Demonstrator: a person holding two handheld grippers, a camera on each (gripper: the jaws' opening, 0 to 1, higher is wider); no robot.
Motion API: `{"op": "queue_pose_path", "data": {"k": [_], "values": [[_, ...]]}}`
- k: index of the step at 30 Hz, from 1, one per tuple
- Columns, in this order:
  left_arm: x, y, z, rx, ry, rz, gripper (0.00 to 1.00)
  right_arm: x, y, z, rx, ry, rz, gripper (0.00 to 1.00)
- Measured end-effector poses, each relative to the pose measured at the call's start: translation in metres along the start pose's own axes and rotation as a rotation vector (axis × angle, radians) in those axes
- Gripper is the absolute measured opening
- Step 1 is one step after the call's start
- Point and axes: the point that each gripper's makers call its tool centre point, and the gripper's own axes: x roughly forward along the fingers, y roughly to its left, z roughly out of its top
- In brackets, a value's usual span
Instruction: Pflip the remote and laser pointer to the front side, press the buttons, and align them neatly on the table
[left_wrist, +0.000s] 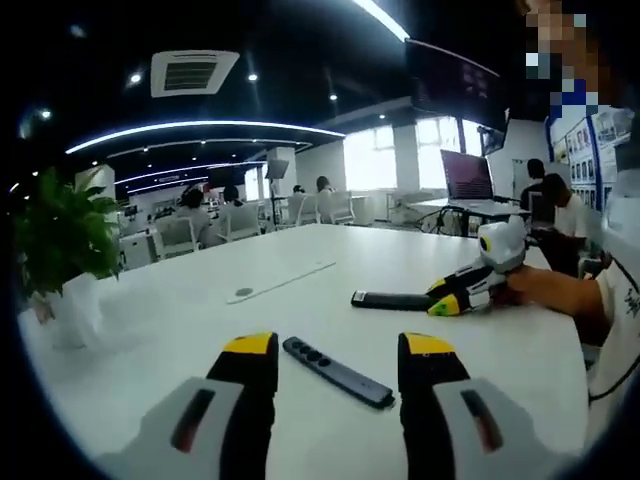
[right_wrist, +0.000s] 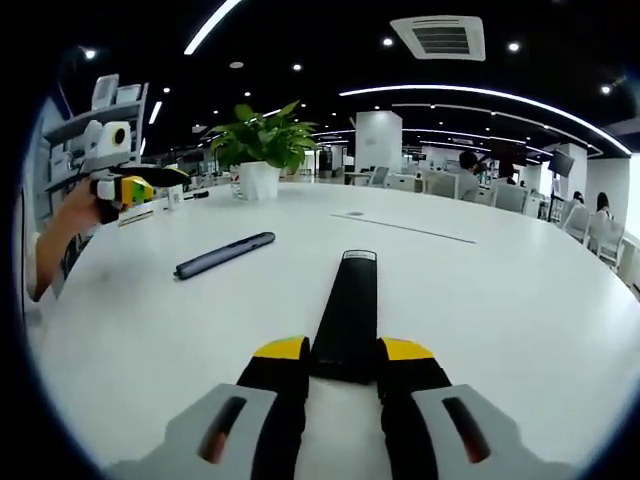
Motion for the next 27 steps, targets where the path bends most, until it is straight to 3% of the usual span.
{"op": "queue_pose_path", "data": {"k": [8, 12, 13, 15, 19, 22, 26, 27], "values": [[0.002, 0.005, 0.029, 0.085, -0.006, 0.001, 0.49, -0.001, 0.000, 0.000, 0.000, 0.001, 0.000, 0.30], [0.012, 0.002, 0.024, 0.105, 0.019, -0.009, 0.49, -0.001, 0.001, 0.000, 0.003, 0.002, 0.000, 0.30], [0.014, 0.007, 0.020, 0.146, 0.040, 0.021, 0.49, -0.001, 0.001, 0.000, 0.004, 0.002, 0.001, 0.30], [0.021, 0.007, 0.010, 0.182, 0.084, 0.023, 0.49, -0.001, 0.002, 0.000, 0.003, 0.003, 0.005, 0.30], [0.032, 0.003, 0.014, 0.117, 0.044, -0.032, 0.49, -0.001, 0.003, 0.000, 0.001, 0.005, 0.009, 0.30], [0.040, 0.015, 0.033, 0.122, 0.003, -0.005, 0.48, -0.002, 0.004, 0.001, -0.016, 0.006, 0.005, 0.30], [0.051, 0.001, 0.043, 0.142, 0.017, -0.117, 0.47, -0.002, 0.004, 0.000, -0.011, 0.006, 0.008, 0.30], [0.054, -0.003, 0.042, 0.196, 0.053, -0.141, 0.47, -0.002, 0.004, 0.000, -0.010, 0.006, 0.008, 0.30]]}}
